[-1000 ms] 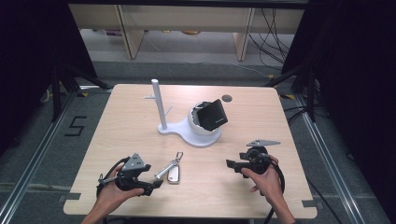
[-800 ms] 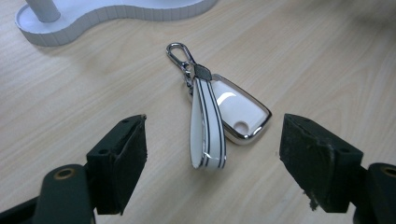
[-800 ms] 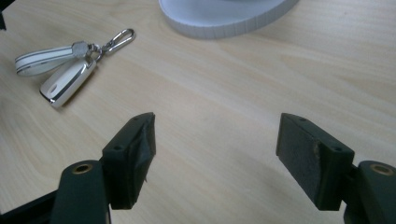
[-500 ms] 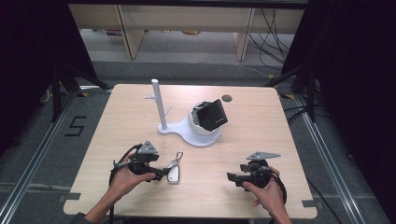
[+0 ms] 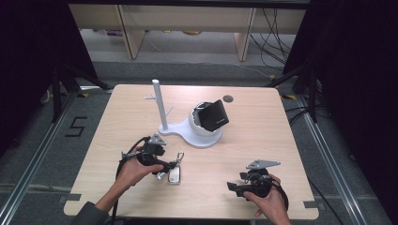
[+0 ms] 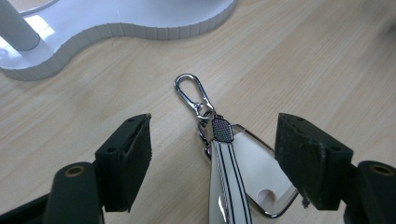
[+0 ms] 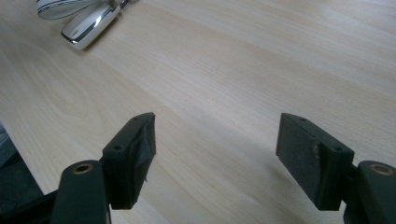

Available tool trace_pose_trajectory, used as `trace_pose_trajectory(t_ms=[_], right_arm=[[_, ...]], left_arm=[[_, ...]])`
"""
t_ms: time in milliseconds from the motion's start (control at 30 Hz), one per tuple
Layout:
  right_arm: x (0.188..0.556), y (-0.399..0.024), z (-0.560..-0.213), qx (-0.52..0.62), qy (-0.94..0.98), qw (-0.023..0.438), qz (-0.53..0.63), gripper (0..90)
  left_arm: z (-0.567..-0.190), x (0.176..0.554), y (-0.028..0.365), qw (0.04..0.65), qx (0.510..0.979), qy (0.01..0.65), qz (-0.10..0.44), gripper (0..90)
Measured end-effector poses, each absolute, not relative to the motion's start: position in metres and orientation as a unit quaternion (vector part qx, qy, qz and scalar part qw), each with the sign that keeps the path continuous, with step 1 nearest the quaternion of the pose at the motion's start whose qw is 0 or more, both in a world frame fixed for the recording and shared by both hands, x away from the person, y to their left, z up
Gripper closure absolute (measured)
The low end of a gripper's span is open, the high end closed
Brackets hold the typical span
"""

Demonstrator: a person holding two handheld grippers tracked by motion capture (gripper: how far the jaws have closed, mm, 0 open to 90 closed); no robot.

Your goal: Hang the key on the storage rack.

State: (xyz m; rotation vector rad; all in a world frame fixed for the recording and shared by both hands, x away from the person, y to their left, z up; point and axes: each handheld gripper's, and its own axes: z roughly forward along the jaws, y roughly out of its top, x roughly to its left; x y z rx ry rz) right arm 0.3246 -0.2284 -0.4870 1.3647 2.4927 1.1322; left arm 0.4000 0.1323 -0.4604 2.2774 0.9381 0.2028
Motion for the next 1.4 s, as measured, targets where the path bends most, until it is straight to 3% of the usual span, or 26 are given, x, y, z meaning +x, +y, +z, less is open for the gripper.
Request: trace_pose_trajectory(t_ms=[633,767,1067,1400], right_arm=[[0.323,-0.223,-0.489,0.44,0.818,0.034,0.369,30.5],[0.322,-0.221,-0.489,0.441,0.816,0.035,0.371,30.6],[0.323,-0.22,-0.491,0.434,0.818,0.024,0.376,30.5],[0.322,-0.217,-0.493,0.435,0.813,0.028,0.386,30.5]], left_arm=[[-0.477,0.439,0.088,0.224,0.901,0.37,0.018,42.4],[-0.483,0.442,0.081,0.195,0.913,0.358,0.023,45.1],[-0.481,0.439,0.069,0.164,0.933,0.318,0.024,65.8],[-0.479,0.439,0.055,0.09,0.958,0.27,0.026,70.4]])
